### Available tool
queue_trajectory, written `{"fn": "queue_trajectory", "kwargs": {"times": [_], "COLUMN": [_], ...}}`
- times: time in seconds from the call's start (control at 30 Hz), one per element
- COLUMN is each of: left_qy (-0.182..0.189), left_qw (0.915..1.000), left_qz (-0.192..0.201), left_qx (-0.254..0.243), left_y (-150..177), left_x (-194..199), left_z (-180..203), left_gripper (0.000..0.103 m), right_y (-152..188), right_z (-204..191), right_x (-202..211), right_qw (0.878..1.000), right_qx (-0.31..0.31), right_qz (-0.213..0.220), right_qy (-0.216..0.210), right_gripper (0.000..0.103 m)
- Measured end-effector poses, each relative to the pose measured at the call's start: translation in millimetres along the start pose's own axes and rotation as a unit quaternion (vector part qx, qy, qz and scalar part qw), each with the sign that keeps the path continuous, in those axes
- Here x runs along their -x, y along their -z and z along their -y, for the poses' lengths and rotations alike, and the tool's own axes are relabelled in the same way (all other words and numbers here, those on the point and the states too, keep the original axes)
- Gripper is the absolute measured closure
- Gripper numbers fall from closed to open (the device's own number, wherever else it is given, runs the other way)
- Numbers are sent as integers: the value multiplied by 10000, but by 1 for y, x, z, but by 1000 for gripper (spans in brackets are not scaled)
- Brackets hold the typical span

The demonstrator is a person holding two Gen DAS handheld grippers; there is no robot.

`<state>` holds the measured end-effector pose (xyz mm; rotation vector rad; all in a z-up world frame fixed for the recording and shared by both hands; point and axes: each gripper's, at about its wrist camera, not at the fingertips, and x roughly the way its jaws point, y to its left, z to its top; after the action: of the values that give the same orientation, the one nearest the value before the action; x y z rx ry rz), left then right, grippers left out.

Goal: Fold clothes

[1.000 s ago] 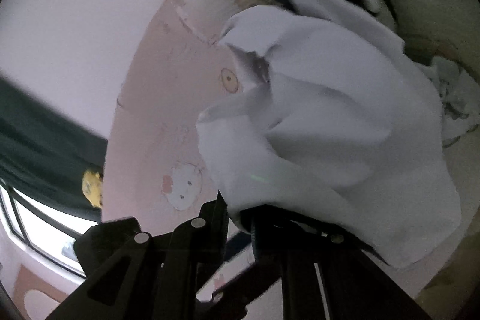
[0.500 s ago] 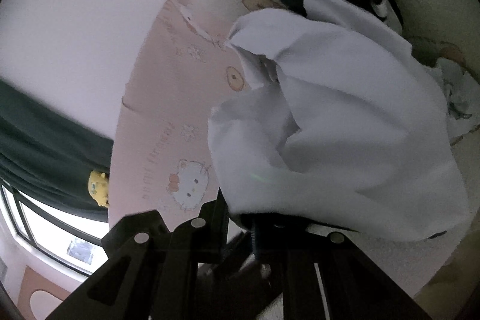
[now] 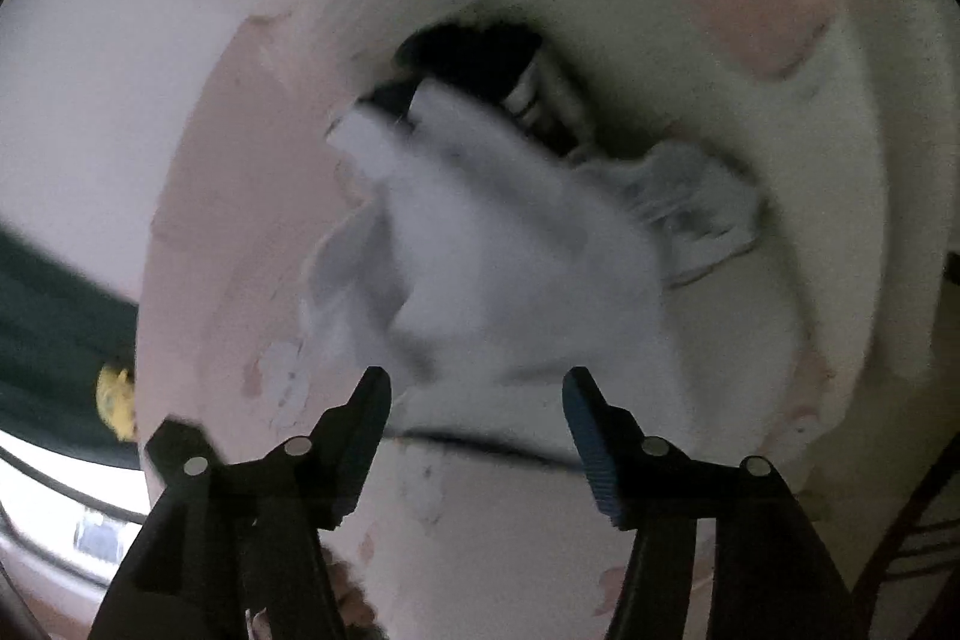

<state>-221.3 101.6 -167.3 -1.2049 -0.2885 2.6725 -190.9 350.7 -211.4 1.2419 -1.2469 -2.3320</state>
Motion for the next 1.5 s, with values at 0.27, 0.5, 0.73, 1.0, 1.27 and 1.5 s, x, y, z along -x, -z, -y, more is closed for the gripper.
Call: {"fn": "queue_trajectory", "kwargs": {"times": [0.27, 0.5, 0.73, 1.0, 1.27, 1.5], "left_qy": [-216, -375, -36, 10, 497, 552], "left_qw": [9997, 9988, 9998, 9969, 9899, 9926], "left_qz": [51, -15, -180, -542, -657, -679], "left_qx": [-125, -314, 7, 578, 1151, 844], "left_y": [33, 22, 12, 0, 6, 11], "left_x": [-20, -45, -30, -15, -2, 0], "left_z": [-71, -99, -125, -157, -181, -180], "left_gripper": [86, 86, 85, 52, 29, 29], "right_y": [-12, -9, 19, 37, 73, 70], "right_z": [8, 6, -4, -63, -102, -115], "right_x": [-22, -59, -95, -100, -112, -110], "right_qw": [9991, 9976, 9941, 9983, 9927, 9870], "right_qx": [-156, -581, -927, 56, 775, 1005], "right_qz": [191, 112, 121, -343, -875, -1052], "right_qy": [332, -365, -555, -468, -303, -685], "right_gripper": [33, 50, 89, 90, 90, 90]}}
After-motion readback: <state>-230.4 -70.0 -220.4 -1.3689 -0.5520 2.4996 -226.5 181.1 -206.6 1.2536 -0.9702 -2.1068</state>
